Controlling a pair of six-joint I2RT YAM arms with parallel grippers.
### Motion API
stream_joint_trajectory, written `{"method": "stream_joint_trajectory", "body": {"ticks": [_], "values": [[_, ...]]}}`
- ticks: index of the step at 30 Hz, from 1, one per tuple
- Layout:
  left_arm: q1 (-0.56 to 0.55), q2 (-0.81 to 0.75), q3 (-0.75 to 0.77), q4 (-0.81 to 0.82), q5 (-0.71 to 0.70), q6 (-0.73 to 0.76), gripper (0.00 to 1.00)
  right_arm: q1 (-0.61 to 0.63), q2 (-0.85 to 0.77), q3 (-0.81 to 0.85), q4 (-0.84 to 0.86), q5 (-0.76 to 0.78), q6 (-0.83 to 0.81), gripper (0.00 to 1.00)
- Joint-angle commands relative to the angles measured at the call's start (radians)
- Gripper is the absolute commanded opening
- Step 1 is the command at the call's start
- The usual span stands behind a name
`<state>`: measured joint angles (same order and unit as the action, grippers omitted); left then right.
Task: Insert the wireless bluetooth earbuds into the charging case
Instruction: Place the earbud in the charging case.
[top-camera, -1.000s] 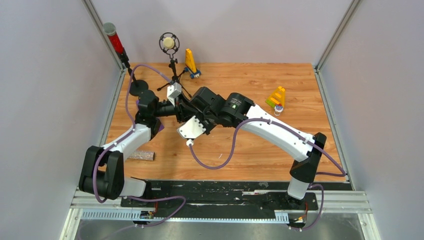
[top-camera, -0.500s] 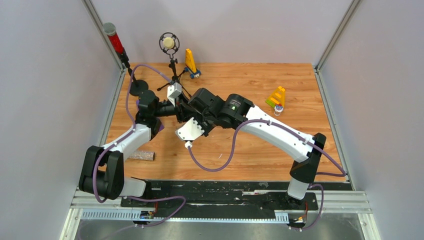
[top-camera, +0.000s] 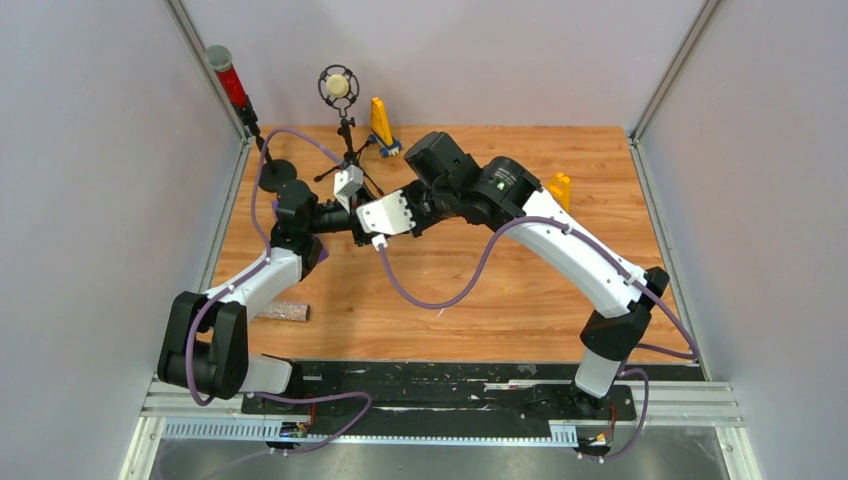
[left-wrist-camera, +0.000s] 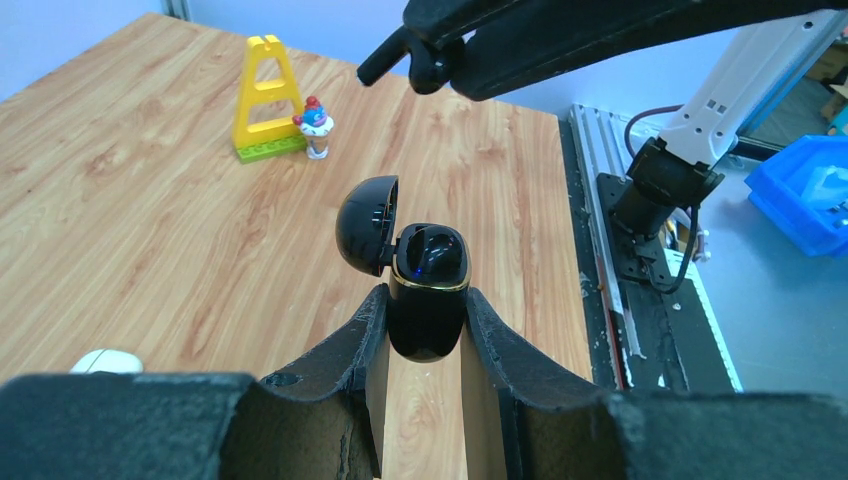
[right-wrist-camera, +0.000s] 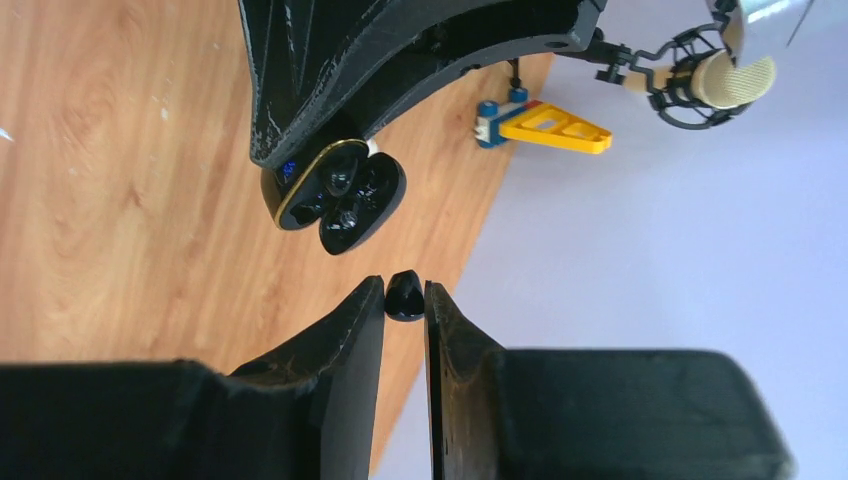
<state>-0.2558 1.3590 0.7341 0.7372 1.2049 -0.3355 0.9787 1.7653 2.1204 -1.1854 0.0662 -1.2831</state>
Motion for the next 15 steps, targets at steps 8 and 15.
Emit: {"method": "stream_joint_trajectory", "body": {"ticks": [8,15], "values": [[-0.001,-0.020,0.045,0.029,0.047,-0.002,0.00,-0.216,-0.077,0.089,-0.022,-0.510,0.265,0.23],[-0.002,-0.022,0.052,0.030,0.076,-0.004,0.00,-0.367,-0.119,0.006,0.026,-0.859,0.477,0.23]]}}
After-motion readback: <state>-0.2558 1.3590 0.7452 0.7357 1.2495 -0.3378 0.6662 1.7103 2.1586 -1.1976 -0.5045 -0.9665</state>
